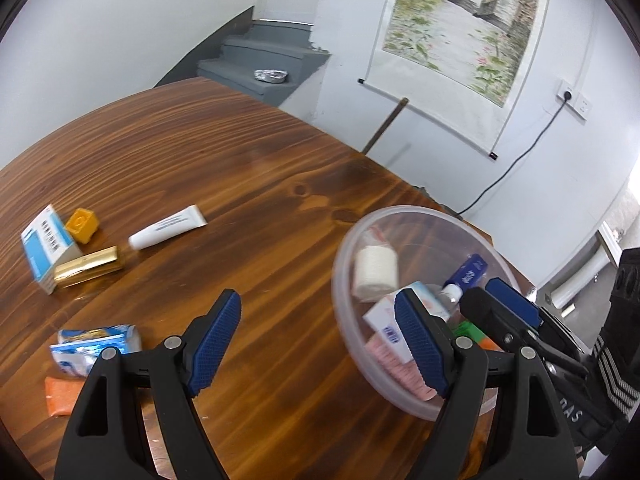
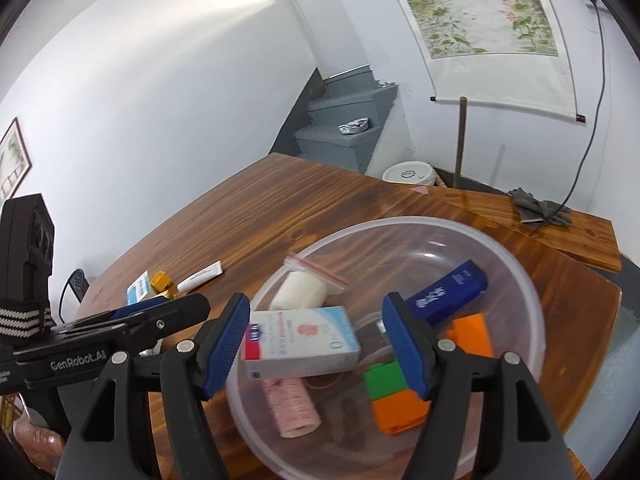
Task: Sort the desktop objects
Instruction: 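Move both open tools back toward the snack packet and orange tube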
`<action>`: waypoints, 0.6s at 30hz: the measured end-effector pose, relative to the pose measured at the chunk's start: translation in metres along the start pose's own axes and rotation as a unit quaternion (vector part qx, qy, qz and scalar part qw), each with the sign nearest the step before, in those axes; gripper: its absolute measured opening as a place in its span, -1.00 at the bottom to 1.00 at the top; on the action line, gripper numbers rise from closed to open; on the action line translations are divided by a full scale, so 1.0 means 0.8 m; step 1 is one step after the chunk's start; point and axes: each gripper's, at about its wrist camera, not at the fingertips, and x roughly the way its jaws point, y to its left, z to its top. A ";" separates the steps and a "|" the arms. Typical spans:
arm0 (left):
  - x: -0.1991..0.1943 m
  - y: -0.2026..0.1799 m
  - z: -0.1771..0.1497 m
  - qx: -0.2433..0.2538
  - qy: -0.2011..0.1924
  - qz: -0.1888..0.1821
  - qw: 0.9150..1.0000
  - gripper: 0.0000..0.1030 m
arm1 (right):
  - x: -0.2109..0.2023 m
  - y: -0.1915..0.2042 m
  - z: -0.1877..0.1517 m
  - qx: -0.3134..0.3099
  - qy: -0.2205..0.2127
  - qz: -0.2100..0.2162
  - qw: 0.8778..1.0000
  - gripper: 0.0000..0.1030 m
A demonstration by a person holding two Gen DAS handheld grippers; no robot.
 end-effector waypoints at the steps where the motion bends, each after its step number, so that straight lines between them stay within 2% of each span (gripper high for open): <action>1: -0.003 0.006 0.000 -0.002 0.000 0.004 1.000 0.60 | 0.001 0.006 -0.002 -0.004 0.002 0.002 1.000 0.43; 18: -0.050 0.151 -0.007 -0.050 -0.011 0.103 0.993 0.60 | 0.035 0.118 -0.030 -0.088 0.049 0.052 0.994 0.51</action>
